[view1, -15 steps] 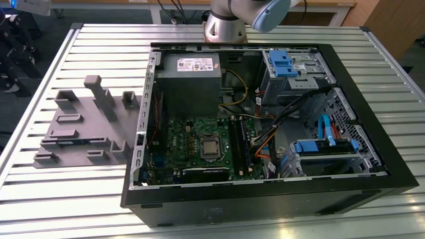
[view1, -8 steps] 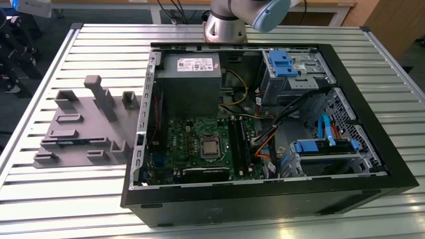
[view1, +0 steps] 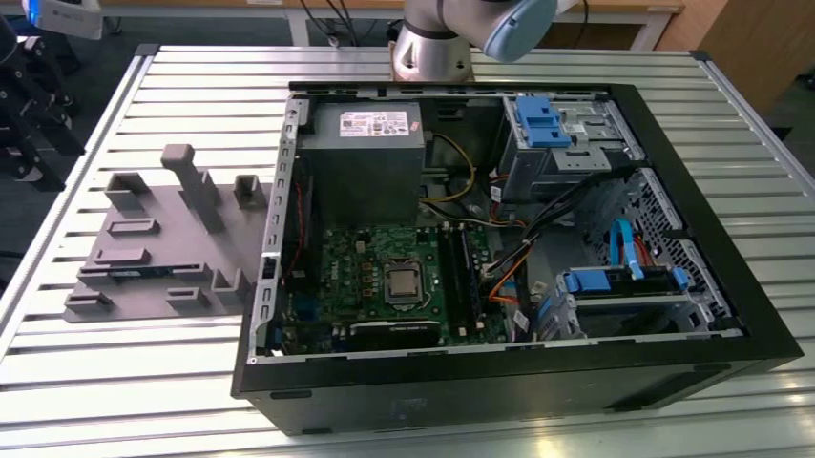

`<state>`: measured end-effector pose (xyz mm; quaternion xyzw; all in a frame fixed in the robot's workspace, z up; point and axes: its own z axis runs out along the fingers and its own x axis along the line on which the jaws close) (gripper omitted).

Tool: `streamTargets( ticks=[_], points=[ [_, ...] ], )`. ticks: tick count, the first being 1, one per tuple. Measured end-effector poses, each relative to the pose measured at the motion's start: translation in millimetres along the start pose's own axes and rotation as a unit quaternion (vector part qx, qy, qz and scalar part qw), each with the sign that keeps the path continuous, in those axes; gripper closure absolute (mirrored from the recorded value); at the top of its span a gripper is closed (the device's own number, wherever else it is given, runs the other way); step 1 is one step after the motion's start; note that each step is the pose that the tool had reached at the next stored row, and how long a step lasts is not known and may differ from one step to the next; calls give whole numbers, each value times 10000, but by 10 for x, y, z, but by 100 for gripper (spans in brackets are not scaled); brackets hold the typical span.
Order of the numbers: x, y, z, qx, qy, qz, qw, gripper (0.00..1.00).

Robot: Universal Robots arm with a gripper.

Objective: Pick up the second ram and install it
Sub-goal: 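Pick up the second ram and move it above second insertion slot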

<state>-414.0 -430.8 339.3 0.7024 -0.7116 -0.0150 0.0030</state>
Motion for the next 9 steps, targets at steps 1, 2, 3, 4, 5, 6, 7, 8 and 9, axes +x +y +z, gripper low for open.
streamTargets(
  ticks=[1, 2, 3, 4, 5, 6, 7, 8, 9],
  points=[
    [0, 0, 4, 0, 0, 0, 10000, 47],
    [0, 0, 9, 0, 1, 0, 10000, 47],
    [0, 0, 14, 0, 0, 0, 10000, 47],
    [0, 0, 18, 0, 0, 0, 10000, 47],
    [0, -1, 22, 0, 0, 0, 10000, 47],
    [0, -1, 26, 0, 0, 0, 10000, 47],
    [1, -1, 28, 0, 0, 0, 10000, 47],
    [0, -1, 32, 0, 0, 0, 10000, 47],
    [0, -1, 36, 0, 0, 0, 10000, 47]
  ],
)
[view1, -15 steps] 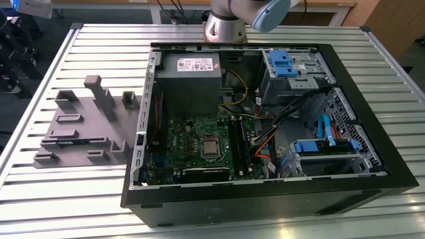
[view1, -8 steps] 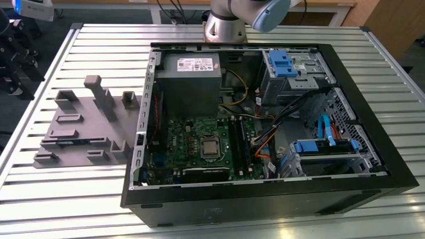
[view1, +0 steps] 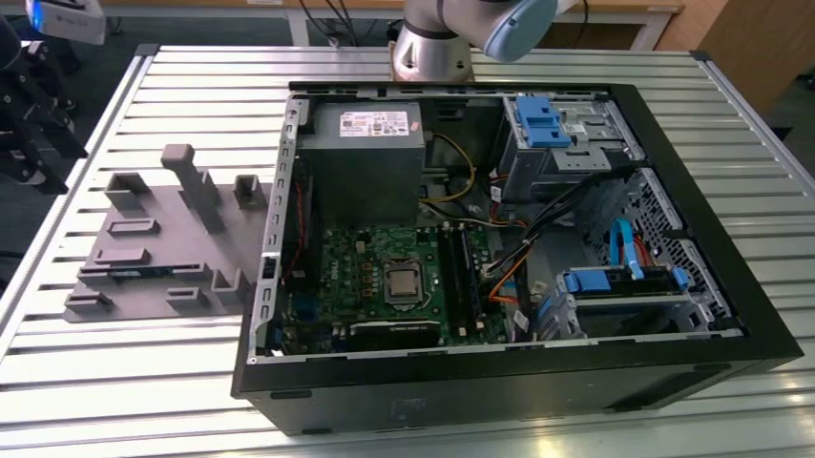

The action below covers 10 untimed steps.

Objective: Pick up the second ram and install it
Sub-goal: 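Pick up the second ram and move it above second insertion slot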

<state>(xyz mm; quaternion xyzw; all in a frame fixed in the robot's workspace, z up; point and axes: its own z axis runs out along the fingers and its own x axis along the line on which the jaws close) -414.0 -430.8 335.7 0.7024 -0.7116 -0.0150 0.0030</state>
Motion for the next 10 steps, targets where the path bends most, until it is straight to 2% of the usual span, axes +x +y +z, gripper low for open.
streamTargets(
  ticks=[10],
  points=[
    [1, -2, 71, 0, 0, 0, 10000, 47]
  ],
)
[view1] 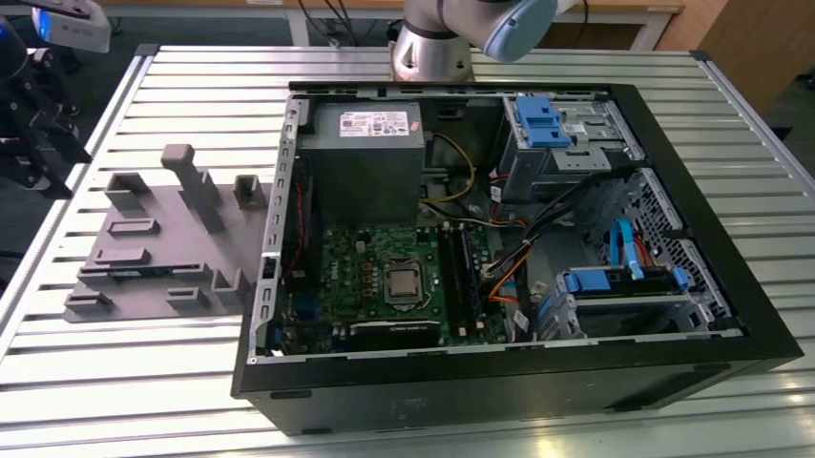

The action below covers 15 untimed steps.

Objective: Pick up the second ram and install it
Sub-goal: 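Pick up the second ram and move it above second insertion slot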

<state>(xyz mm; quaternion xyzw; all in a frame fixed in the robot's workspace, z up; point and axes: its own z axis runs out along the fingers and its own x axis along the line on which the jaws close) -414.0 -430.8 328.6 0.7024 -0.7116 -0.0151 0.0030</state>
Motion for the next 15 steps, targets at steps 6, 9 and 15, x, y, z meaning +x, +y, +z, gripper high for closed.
streamTargets(
  ticks=[6, 9, 15],
  points=[
    [2, -2, 78, 0, 3, 5, 10000, 47],
    [3, -2, 111, 0, 3, 7, 10000, 47],
    [5, -4, 163, 0, 3, 6, 10000, 48]
  ],
)
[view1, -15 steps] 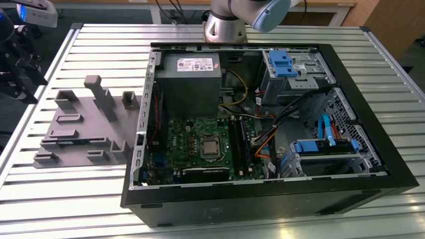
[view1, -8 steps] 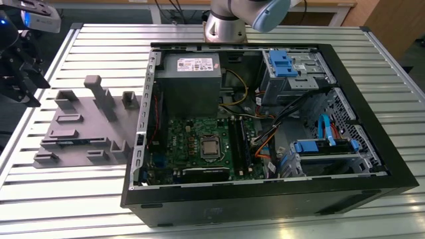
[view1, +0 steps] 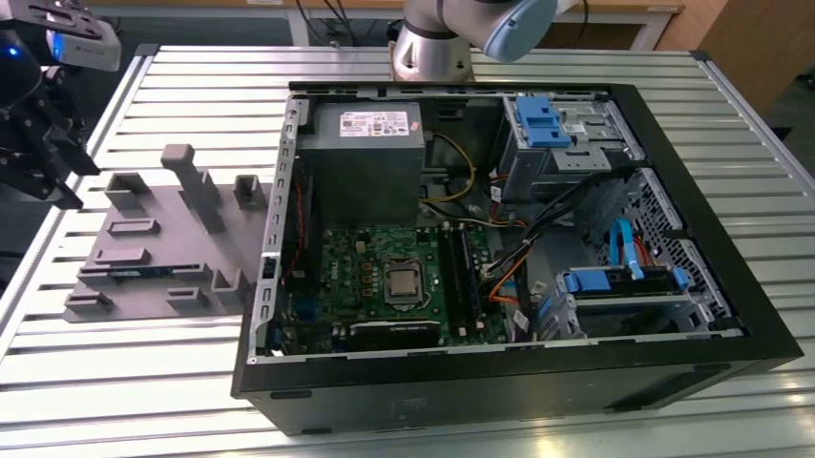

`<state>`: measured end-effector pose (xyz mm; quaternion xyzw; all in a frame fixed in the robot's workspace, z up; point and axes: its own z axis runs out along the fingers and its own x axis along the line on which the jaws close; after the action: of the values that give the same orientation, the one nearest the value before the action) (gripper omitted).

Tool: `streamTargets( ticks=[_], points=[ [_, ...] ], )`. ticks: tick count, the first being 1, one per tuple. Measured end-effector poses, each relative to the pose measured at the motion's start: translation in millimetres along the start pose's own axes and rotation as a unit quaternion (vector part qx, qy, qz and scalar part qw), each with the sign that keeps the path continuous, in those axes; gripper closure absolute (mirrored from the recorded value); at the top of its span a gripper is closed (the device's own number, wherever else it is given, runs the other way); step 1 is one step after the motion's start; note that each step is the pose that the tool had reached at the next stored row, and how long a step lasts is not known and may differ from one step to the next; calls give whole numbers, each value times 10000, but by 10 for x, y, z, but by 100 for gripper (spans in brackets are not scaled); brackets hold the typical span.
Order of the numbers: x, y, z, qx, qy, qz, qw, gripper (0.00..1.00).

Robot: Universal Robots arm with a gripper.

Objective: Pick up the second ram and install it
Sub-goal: 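Pick up the second ram and move it above second insertion slot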

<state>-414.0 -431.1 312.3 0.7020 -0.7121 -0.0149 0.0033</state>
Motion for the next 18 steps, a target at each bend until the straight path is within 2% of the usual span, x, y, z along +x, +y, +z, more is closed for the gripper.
streamTargets(
  ticks=[2, 3, 18],
  points=[
    [0, -1, 14, 0, 0, 0, 10000, 48],
    [0, -1, 18, 0, 1, 0, 10000, 55],
    [11, -3, 121, -1, 1, 0, 10000, 55]
  ],
)
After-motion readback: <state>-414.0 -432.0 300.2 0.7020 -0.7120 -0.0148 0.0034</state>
